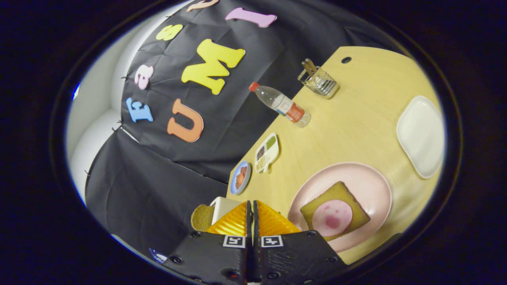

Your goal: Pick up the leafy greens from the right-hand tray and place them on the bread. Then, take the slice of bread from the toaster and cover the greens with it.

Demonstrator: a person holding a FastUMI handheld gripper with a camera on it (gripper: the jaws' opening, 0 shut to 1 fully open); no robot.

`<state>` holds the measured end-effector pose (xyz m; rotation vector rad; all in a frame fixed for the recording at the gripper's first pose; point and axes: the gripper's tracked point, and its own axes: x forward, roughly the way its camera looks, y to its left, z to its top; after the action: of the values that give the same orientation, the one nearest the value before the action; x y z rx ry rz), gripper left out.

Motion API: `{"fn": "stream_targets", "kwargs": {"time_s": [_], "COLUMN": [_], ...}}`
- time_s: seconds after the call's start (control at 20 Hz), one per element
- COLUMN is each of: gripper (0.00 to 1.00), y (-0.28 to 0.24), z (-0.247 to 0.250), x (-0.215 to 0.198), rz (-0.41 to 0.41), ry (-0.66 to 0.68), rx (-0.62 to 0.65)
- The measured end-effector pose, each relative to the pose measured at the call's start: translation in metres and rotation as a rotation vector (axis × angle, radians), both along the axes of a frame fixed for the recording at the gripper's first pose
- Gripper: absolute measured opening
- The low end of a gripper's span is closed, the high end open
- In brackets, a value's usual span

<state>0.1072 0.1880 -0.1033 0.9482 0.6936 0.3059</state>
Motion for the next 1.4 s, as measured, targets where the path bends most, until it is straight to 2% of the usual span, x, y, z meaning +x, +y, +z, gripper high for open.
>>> {"fn": "stream_targets", "kwargs": {"time_s": [0.35, 0.7, 0.8, 0.85, 0.9, 1.05, 1.15, 1.2, 1.4], "gripper": [0.0, 0.0, 0.06, 0.24, 0.28, 0.68, 0.84, 0.87, 0.91], "y": [-0.061, -0.085, -0.091, -0.095, -0.097, -0.107, -0.095, -0.083, -0.02], "z": [-0.039, -0.066, -0.069, -0.064, -0.059, -0.032, -0.005, 0.008, 0.065], "x": [-0.002, -0.006, -0.006, -0.006, -0.006, -0.004, -0.007, -0.01, -0.02], "rz": [-0.11, -0.115, -0.12, -0.121, -0.13, -0.177, -0.191, -0.185, -0.147], "ry": [0.06, 0.127, 0.133, 0.117, 0.093, -0.001, -0.077, -0.123, -0.314], "rx": [-0.125, -0.208, -0.255, -0.281, -0.31, -0.413, -0.461, -0.493, -0.614]}}
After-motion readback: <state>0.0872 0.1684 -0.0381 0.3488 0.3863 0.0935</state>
